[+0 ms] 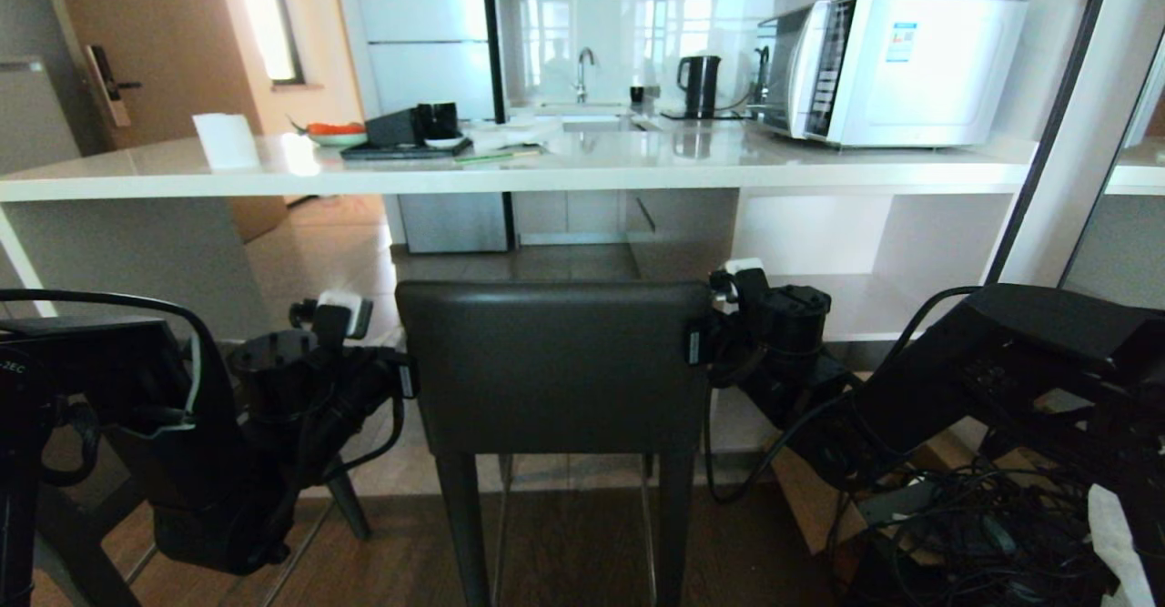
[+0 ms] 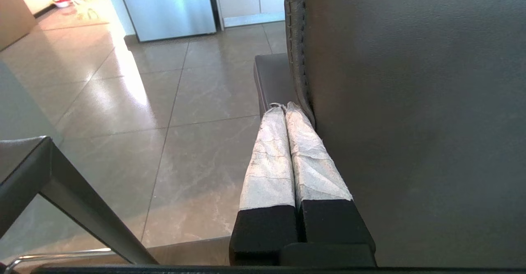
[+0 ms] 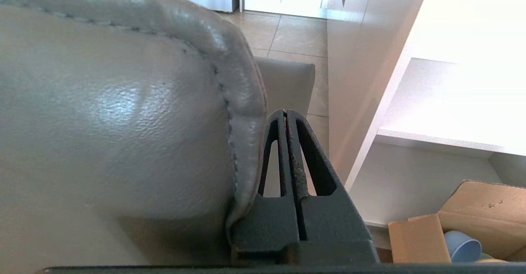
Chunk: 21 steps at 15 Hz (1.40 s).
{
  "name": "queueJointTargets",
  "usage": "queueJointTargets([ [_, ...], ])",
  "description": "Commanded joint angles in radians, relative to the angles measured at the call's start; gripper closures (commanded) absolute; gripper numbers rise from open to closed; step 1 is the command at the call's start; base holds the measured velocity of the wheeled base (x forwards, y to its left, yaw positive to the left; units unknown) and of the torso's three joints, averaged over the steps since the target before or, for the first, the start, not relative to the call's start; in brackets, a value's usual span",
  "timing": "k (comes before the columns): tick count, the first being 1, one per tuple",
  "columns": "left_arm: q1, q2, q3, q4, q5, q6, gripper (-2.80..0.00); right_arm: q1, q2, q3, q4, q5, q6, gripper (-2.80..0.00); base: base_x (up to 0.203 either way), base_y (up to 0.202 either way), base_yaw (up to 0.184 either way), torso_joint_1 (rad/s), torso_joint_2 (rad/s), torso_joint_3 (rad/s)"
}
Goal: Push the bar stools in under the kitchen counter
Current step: Push the gray chair back under the dining table
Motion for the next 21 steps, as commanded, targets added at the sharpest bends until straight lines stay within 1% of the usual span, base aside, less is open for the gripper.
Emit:
queueJointTargets([
  [1, 0.001, -0.002, 0.002, -0.007, 0.002, 0.000, 0.00, 0.001, 0.003, 0.002, -0.004, -0.003, -0.002, 0.00, 0.000, 0.000, 0.000, 0.000, 0.00, 0.000],
  [3, 0.003, 0.000, 0.000, -0.007, 0.002, 0.000, 0.00, 0.001, 0.003, 0.002, -0.004, -0.004, -0.002, 0.00, 0.000, 0.000, 0.000, 0.000, 0.00, 0.000],
  [4, 0.003, 0.000, 0.000, -0.007, 0.004, 0.000, 0.00, 0.001, 0.003, 0.002, -0.004, -0.004, -0.002, 0.00, 0.134, 0.000, -0.002, -0.015, -0.01, 0.011],
  [21, 0.006, 0.005, 0.002, -0.007, 0.002, 0.000, 0.00, 0.001, 0.003, 0.005, -0.006, -0.005, -0.004, 0.00, 0.188, 0.000, 0.001, 0.002, 0.00, 0.004],
])
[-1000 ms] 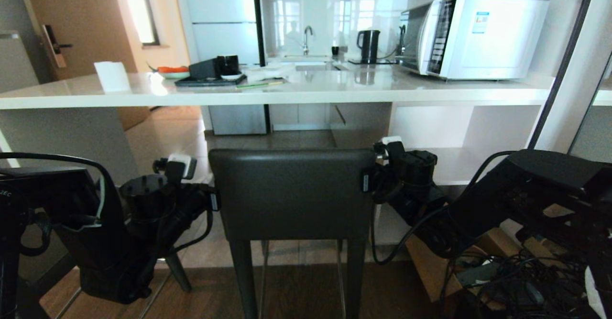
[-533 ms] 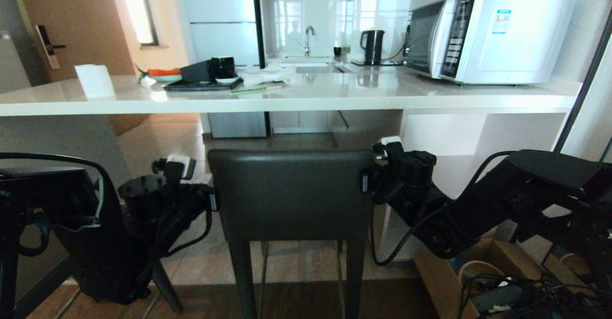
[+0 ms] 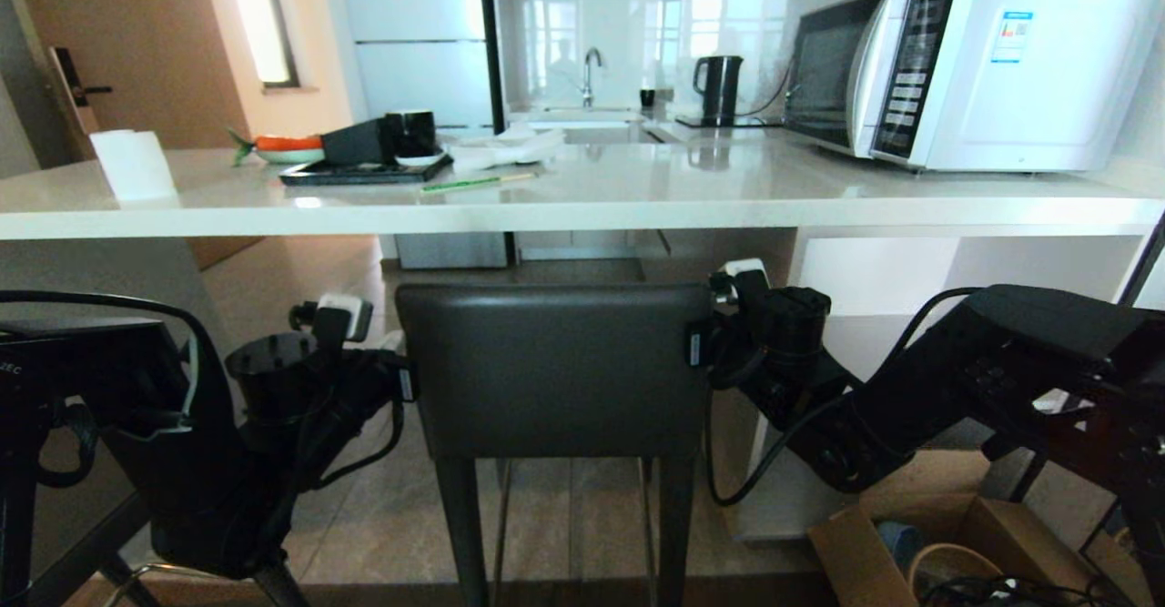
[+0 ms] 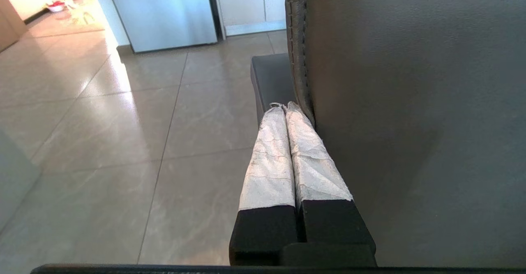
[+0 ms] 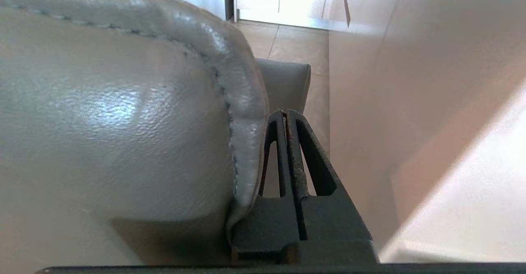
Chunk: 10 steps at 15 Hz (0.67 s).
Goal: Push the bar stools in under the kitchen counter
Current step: Push the gray chair back under the dining table
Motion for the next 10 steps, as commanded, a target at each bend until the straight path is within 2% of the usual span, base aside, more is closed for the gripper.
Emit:
queueJointTargets([
  [1, 0.000, 0.000, 0.000, -0.008, -0.003, 0.000, 0.00, 0.001, 0.001, 0.000, -0.006, -0.001, -0.001, 0.00, 0.188, 0.000, 0.002, 0.005, 0.01, 0.000],
  [8, -0.003, 0.004, 0.010, -0.008, -0.001, 0.002, 0.00, 0.001, 0.002, 0.023, -0.025, -0.012, -0.001, 0.00, 0.185, 0.000, 0.002, 0.003, 0.00, 0.003],
  [10, -0.002, 0.004, 0.012, -0.008, -0.002, 0.002, 0.00, 0.001, 0.001, 0.023, -0.026, -0.012, -0.001, 0.00, 0.070, 0.000, 0.000, 0.002, 0.00, -0.001],
])
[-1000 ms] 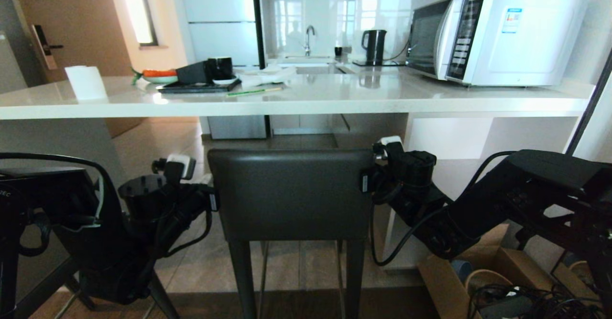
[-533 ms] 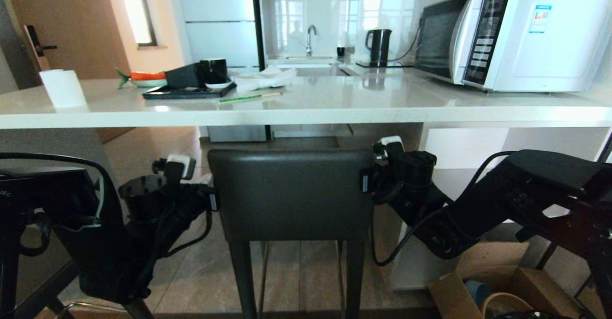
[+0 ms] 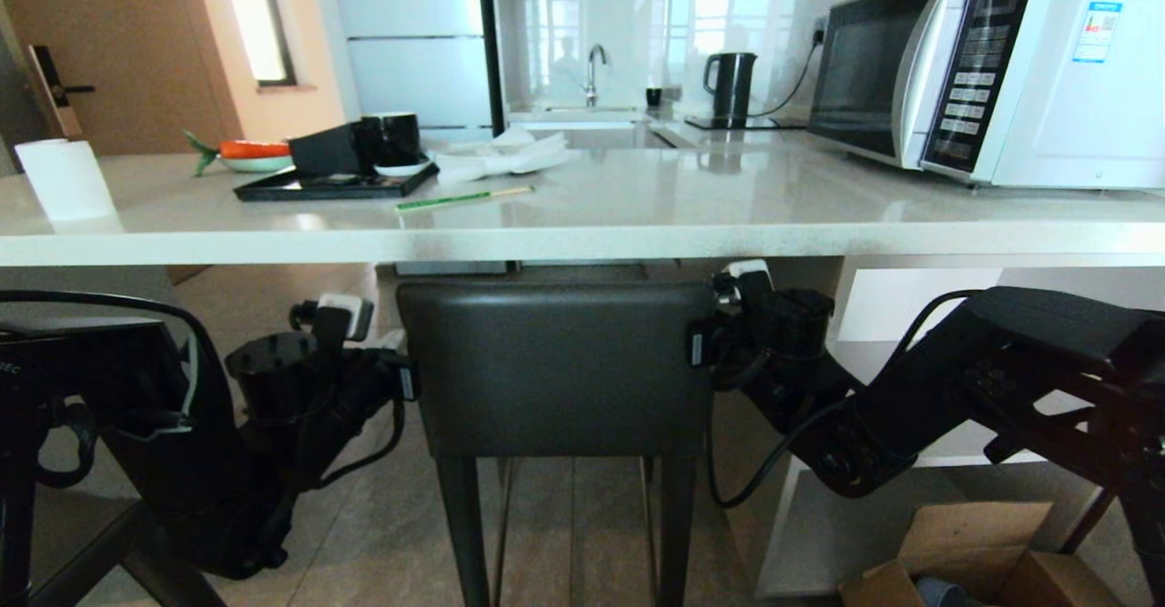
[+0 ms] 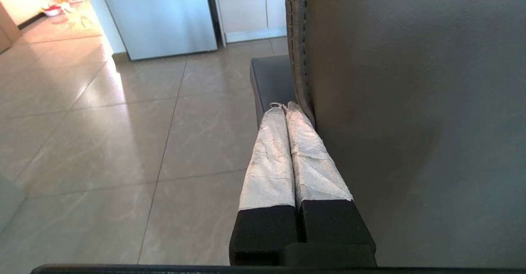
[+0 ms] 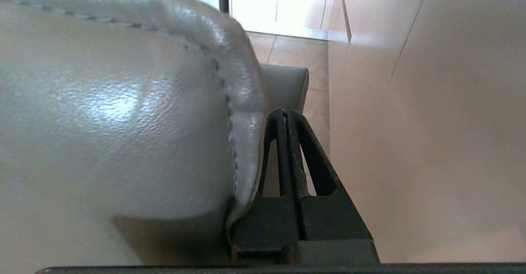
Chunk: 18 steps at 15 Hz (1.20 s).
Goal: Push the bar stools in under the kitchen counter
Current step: Push the gray chair back under the dining table
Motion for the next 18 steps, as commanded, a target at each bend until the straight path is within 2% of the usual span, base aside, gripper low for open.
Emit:
queueJointTargets([
  [1, 0.001, 0.004, 0.003, -0.006, 0.001, 0.000, 0.00, 0.000, 0.002, 0.004, -0.002, 0.000, -0.001, 0.00, 0.000, 0.000, 0.000, 0.000, 0.00, 0.000],
  [7, 0.009, 0.043, -0.011, -0.006, 0.008, 0.007, 0.00, -0.002, -0.001, 0.016, -0.005, -0.004, 0.000, 0.00, 0.000, 0.000, 0.000, 0.000, 0.00, 0.000],
  [14, 0.008, 0.090, -0.067, -0.006, 0.024, 0.008, 0.00, -0.058, 0.002, 0.016, -0.005, -0.019, 0.002, 0.00, 0.000, 0.000, 0.000, 0.000, 0.00, 0.000],
  [18, -0.022, 0.123, -0.098, -0.006, 0.030, 0.008, 0.00, -0.066, 0.002, 0.018, -0.005, -0.020, 0.003, 0.00, 0.000, 0.000, 0.000, 0.000, 0.00, 0.000],
])
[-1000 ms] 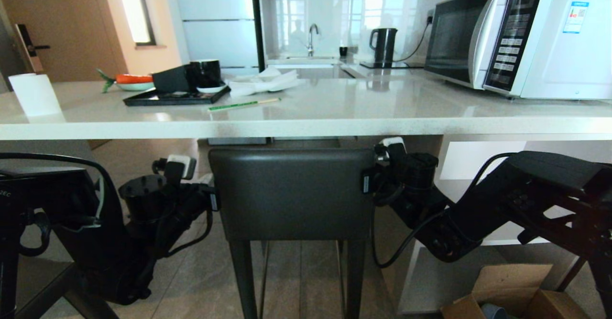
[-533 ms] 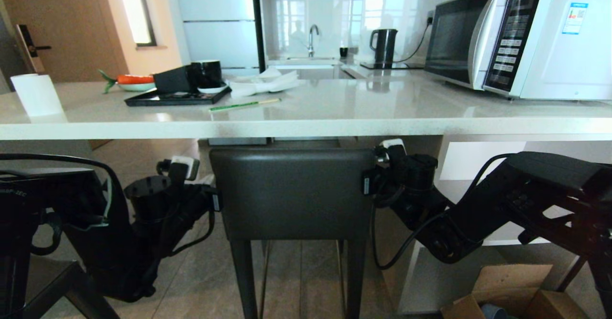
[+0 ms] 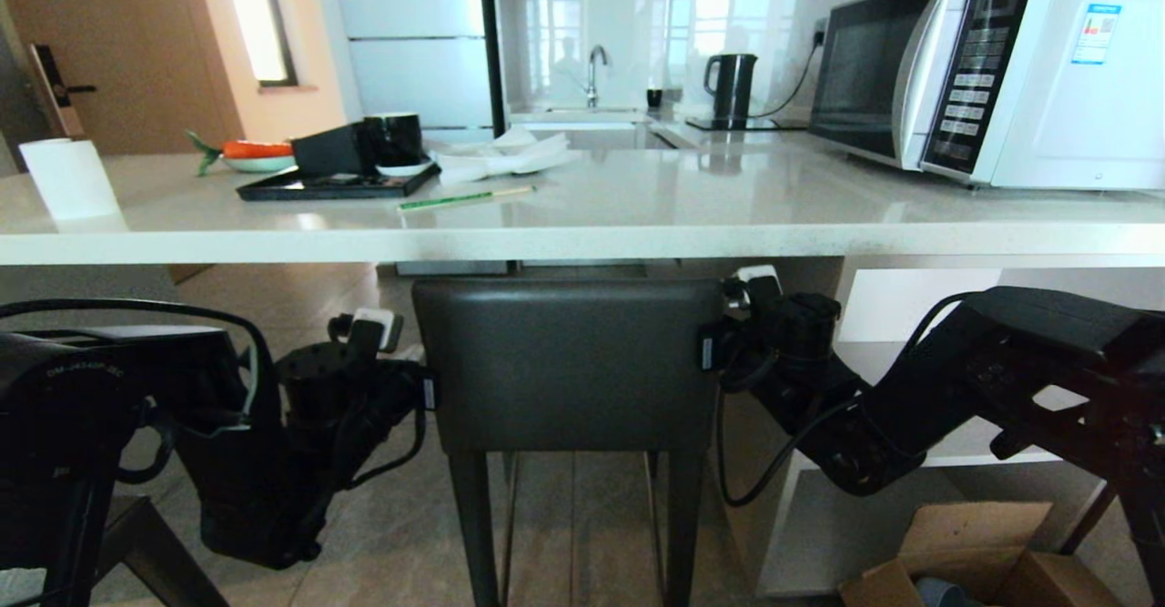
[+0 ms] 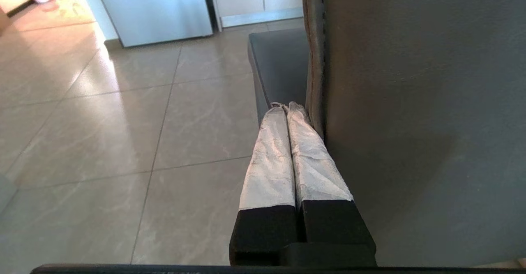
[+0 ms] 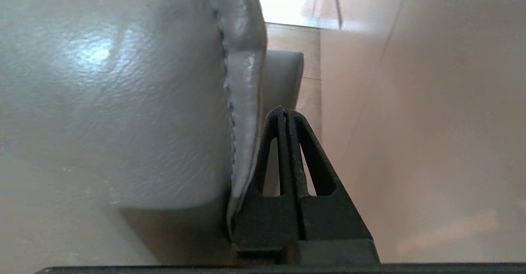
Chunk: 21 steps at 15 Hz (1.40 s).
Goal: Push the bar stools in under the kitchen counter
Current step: Push the gray chair back under the dining table
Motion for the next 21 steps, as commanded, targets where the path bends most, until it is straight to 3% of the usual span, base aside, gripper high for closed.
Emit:
queueJointTargets([
  [1, -0.010, 0.011, -0.004, -0.014, 0.001, 0.000, 0.00, -0.003, 0.001, -0.007, -0.007, -0.003, 0.000, 0.00, 0.000, 0.000, 0.000, 0.000, 0.00, 0.000],
  [6, -0.001, 0.014, -0.023, -0.014, 0.000, 0.000, 0.00, -0.012, 0.002, -0.003, -0.009, -0.004, 0.001, 0.00, 0.000, 0.000, 0.000, 0.000, 0.00, 0.000],
  [12, 0.041, -0.084, 0.076, -0.014, 0.001, -0.006, 0.00, -0.068, -0.044, 0.064, -0.073, -0.001, 0.003, 0.00, 0.000, 0.000, 0.000, 0.000, 0.00, 0.000],
  [15, 0.074, -0.160, 0.152, -0.014, -0.004, -0.012, 0.00, -0.103, -0.106, 0.157, -0.115, 0.003, 0.008, 0.00, 0.000, 0.000, 0.000, 0.000, 0.00, 0.000],
  [21, 0.008, -0.429, 0.364, -0.014, -0.005, -0.038, 0.00, -0.141, -0.323, 0.428, -0.162, 0.003, 0.100, 0.00, 0.000, 0.000, 0.000, 0.000, 0.00, 0.000],
])
